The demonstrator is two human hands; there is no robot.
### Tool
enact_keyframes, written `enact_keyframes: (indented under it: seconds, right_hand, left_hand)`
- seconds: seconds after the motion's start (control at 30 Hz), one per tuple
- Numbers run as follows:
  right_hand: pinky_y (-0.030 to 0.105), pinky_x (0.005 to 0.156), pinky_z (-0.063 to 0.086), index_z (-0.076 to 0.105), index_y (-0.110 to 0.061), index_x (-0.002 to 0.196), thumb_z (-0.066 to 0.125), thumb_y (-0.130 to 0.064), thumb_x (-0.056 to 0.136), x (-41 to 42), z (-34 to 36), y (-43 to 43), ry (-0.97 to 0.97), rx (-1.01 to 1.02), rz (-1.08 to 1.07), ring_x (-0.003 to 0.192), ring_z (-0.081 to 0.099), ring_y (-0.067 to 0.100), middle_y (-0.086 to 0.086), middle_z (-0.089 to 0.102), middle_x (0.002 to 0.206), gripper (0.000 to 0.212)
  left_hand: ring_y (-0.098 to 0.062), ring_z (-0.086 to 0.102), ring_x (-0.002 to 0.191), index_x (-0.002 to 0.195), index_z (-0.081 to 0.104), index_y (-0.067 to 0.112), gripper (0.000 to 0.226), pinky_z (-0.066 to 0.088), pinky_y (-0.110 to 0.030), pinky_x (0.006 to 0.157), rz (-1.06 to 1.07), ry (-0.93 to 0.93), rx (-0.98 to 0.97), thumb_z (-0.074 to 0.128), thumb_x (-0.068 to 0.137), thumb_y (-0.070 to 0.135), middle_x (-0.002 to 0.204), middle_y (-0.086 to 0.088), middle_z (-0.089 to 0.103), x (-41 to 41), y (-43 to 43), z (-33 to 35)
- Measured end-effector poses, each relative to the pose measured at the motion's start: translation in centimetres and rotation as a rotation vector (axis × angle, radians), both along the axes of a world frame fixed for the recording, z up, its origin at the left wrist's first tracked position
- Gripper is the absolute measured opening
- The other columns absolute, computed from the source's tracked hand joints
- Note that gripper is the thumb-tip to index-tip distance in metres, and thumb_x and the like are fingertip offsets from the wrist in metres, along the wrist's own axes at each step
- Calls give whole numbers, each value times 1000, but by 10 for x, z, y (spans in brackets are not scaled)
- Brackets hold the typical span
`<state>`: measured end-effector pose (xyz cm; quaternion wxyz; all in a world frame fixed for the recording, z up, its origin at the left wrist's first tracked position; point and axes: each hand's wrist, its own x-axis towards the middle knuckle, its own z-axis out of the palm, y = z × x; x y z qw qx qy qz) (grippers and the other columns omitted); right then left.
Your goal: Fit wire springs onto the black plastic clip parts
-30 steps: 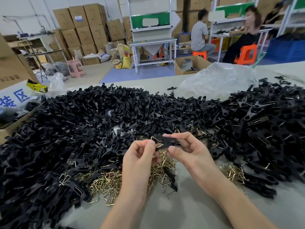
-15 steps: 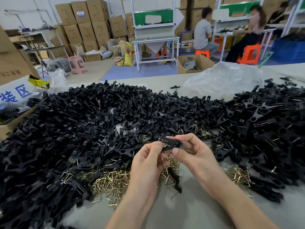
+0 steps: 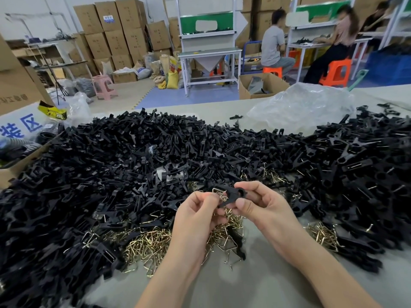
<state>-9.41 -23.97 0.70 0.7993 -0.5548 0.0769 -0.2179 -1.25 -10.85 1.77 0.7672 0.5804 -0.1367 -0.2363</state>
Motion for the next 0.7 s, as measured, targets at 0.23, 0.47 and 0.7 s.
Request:
enact_keyframes:
  seconds: [0.23, 0.47, 0.7]
  right_hand:
    - [24, 79, 58, 69, -16, 109, 78, -20, 73, -2, -3, -5, 50, -140, -62, 87, 75, 23, 13, 78, 98, 38]
    - [21, 81, 56, 69, -15, 106, 75, -16, 73, -4, 0, -8, 64, -251, -54, 84, 71, 12, 5, 79, 95, 33]
    - [45, 91, 52, 78, -27, 100, 76, -24, 76, -7, 1, 1, 10, -296, 60, 83, 59, 25, 24, 69, 111, 24]
  left_hand:
    - [-11, 62, 59, 65, 69, 25, 30, 55, -24, 62, -2, -94, 80, 65, 93, 14, 68, -3, 66, 2, 1, -2]
    - [-10, 64, 70, 65, 66, 20, 25, 54, -26, 63, -204, 22, -8, 72, 89, 14, 85, -12, 70, 1, 3, 2]
    - [-15, 60, 68, 102, 60, 3, 31, 58, -35, 64, -400, 95, -105, 73, 80, 22, 80, -10, 64, -5, 6, 8]
